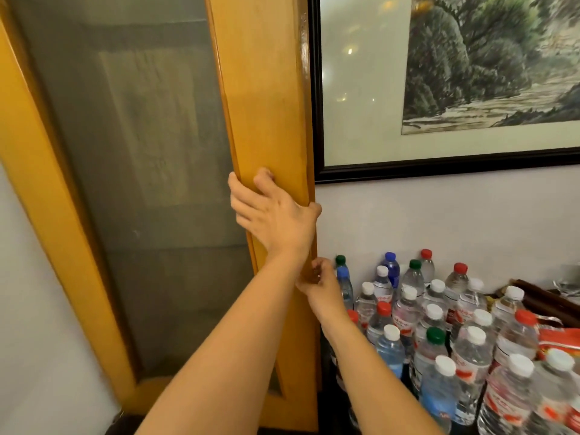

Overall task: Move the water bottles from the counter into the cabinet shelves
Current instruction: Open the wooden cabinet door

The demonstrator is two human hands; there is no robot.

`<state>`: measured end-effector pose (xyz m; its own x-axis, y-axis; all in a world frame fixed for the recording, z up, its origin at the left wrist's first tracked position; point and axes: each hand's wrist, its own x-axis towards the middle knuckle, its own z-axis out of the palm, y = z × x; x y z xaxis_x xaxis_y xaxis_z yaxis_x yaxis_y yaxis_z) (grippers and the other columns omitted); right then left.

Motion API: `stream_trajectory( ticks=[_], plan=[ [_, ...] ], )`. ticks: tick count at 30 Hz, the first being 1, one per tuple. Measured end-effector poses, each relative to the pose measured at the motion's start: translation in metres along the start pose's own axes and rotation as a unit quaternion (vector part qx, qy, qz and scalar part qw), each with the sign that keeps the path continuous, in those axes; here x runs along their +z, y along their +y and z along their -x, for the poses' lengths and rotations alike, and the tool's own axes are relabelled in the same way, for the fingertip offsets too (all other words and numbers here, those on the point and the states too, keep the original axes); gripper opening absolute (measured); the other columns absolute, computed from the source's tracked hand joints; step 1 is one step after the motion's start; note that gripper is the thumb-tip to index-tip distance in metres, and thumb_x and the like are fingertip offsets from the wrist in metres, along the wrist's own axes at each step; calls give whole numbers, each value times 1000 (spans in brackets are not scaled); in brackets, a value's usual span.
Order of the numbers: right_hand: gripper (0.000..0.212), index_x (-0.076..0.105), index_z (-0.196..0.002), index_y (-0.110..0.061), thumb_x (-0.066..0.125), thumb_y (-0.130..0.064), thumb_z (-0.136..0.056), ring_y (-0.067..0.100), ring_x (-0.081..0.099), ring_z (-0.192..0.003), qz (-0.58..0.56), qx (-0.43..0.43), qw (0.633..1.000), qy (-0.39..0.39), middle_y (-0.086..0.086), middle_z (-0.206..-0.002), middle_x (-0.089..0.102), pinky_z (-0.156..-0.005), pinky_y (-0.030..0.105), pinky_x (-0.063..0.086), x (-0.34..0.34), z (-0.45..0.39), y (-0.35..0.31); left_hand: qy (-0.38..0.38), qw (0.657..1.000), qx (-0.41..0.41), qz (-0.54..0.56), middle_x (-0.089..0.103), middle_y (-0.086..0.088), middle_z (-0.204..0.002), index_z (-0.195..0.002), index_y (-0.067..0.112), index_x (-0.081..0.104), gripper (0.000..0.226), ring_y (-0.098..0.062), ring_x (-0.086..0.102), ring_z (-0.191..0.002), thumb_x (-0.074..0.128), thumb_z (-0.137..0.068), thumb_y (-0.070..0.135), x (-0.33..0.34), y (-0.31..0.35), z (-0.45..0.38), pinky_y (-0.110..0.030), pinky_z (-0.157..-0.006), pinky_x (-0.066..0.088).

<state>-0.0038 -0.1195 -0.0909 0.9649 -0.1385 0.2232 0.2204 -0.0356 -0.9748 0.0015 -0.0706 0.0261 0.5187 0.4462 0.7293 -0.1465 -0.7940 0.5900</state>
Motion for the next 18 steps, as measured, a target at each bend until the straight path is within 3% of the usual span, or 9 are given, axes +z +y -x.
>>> stream_trajectory(
  ticks=[4,7,13,18],
  plan=[
    [27,40,-109,-18,58,-15,-88,18,53,-95,57,-3,998,-11,4,-106,54,-70,23,41,-2,0,-3,-3,1000,-20,-20,10,-24,-149,-114,22,17,78,-39,20,-133,74,-65,42,4,7,1,-47,-105,24],
    [31,40,-113,-18,58,-19,-89,20,53,-102,73,-1,997,-13,4,-113,55,-79,27,43,-3,1,-5,-9,999,-22,-29,8,-26,-150,-115,17,26,74,-41,19,-133,74,-65,40,4,7,2,-48,-106,23],
    [27,37,-95,-19,62,-16,-86,6,45,-74,57,-50,997,2,-9,-80,44,-60,18,35,-3,20,-1,-21,1000,-9,1,7,-25,-150,-119,14,35,72,-40,18,-133,74,-63,39,-15,5,10,-48,-105,22],
    [29,39,-92,-21,66,-17,-83,3,41,-64,61,-90,994,4,-8,-73,41,-53,5,37,0,53,-1,-31,999,23,29,7,-23,-149,-117,15,34,74,-40,17,-132,74,-60,38,-46,-6,21,-48,-104,22]
  ],
)
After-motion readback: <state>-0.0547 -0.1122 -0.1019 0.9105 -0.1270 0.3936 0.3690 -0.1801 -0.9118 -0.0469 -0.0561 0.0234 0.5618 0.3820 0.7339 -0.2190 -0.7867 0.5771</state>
